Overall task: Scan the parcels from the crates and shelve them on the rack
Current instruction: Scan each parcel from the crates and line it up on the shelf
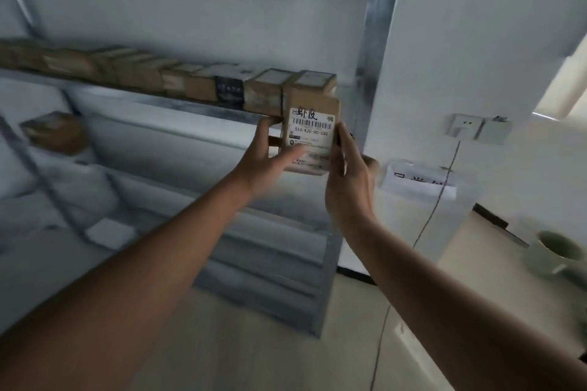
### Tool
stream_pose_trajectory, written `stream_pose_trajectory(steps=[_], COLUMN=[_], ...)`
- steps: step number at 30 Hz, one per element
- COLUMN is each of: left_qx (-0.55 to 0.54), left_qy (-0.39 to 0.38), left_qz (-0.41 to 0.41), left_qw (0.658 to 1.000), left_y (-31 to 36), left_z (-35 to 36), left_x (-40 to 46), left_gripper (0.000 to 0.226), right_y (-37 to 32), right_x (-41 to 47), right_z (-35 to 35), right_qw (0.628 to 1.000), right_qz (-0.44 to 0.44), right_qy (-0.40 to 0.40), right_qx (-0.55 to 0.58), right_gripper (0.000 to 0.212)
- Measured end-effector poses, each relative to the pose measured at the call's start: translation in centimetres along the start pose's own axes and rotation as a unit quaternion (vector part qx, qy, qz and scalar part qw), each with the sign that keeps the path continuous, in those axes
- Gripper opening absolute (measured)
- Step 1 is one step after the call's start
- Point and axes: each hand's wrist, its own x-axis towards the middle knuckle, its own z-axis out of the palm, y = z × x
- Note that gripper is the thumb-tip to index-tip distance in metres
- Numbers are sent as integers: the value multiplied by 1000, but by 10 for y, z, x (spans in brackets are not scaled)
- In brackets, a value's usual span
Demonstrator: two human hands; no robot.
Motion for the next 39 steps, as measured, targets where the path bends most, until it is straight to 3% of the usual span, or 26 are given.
stream_pose_trajectory(steps=[15,20,25,33,39], left_qx=[-4,-33,-8,69,112], left_qy=[66,110,151,188,156], left_qz=[-73,-68,-71,-77,-126], left_qw=[995,991,986,977,973], left_y=[-73,-106,-145,-230,-284], left_z=[-337,-436,-531,-680,-789], left_x=[-35,-43,-43,6,53], left_gripper=[78,48,84,97,129], right_y=[-103,-126,-139,-137,-138], right_x=[-32,-44,-42,-5,37], right_z=[326,436,547,738,877], right_qw=[988,983,977,965,960], right_qz=[-111,-121,-104,-95,-84], right_qy=[-103,-138,-180,-233,-262], right_qx=[25,21,39,68,47], right_gripper=[49,50,50,53,52])
